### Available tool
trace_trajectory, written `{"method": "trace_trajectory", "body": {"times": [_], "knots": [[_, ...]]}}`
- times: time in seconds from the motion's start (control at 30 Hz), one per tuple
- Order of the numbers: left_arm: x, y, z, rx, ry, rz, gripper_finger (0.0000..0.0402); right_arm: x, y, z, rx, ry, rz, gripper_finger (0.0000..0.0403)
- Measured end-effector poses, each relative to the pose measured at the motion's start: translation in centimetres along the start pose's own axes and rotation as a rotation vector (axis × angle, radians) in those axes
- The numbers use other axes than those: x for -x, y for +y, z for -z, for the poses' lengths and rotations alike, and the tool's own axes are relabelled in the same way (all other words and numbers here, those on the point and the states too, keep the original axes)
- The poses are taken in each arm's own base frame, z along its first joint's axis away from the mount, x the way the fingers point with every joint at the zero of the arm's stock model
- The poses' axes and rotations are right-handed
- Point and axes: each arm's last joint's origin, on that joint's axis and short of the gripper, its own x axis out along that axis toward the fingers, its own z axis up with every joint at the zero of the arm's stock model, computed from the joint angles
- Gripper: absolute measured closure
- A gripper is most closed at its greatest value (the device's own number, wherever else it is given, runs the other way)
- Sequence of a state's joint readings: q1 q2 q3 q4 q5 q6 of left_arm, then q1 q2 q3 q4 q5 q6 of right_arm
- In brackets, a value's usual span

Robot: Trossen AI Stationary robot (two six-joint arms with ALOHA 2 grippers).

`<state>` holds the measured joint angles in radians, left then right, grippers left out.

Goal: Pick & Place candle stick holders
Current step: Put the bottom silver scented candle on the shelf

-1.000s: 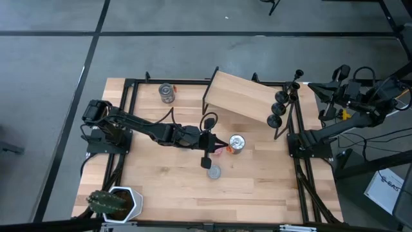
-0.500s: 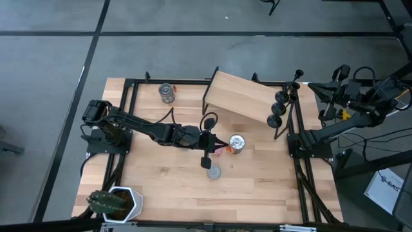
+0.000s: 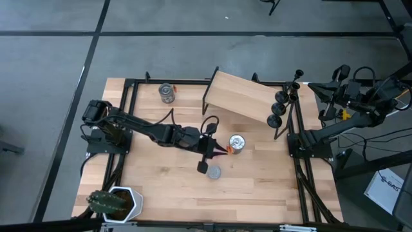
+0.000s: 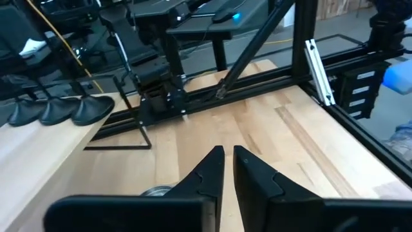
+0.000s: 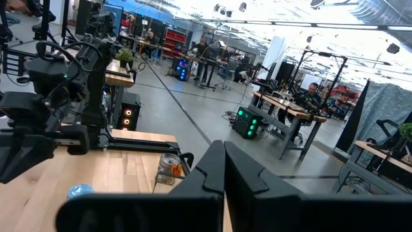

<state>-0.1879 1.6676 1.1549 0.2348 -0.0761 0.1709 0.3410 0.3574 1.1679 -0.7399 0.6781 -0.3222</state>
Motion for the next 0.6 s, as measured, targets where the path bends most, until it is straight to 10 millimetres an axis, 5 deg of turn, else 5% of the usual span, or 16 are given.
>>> {"method": "trace_trajectory", "body": {"times": [0.6], "knots": [[0.1, -1.1, -0.2, -0.034, -0.009, 0.025, 0.0293, 0.0, 0.0, 0.0, 0.000, 0.000, -0.001, 0.0399]]}}
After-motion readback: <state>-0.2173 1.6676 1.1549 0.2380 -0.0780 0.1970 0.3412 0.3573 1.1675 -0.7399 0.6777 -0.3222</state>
